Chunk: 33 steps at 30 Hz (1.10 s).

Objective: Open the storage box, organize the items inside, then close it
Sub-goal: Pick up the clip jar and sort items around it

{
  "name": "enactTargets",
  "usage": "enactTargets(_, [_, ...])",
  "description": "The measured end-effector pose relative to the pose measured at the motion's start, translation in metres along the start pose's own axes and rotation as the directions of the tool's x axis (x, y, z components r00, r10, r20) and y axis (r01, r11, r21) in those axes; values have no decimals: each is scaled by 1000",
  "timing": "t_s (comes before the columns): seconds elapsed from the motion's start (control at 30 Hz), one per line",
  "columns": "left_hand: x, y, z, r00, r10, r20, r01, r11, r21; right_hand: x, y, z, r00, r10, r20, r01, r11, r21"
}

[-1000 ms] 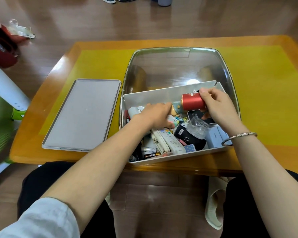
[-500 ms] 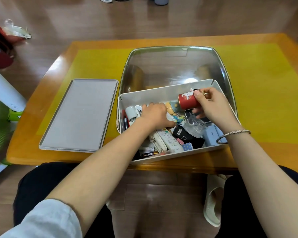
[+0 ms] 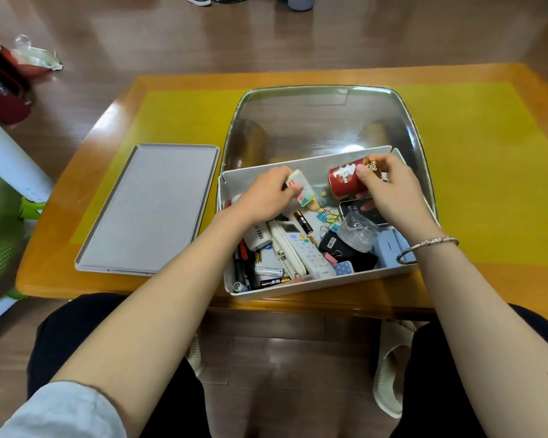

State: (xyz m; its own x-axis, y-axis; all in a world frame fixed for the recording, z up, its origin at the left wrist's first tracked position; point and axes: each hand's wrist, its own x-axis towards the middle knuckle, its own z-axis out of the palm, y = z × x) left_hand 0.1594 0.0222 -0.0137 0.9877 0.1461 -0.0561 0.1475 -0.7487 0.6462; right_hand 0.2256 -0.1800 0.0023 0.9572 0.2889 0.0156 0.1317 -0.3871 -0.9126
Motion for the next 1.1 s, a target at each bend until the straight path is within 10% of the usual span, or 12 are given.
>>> enactTargets(0.23, [-17, 4, -3, 995, -73, -72, 25, 854, -520, -9, -10, 4, 968, -37, 247, 51, 997, -51])
enactTargets(0.73, [-23, 26, 7, 995, -26, -95, -44, 751, -659, -21, -13, 15, 878, -216, 428, 290, 950, -114])
enactTargets(1.1, [-5, -27, -14, 996, -78, -29, 82, 983, 161, -6, -5, 7, 978, -161, 132, 184, 965, -189])
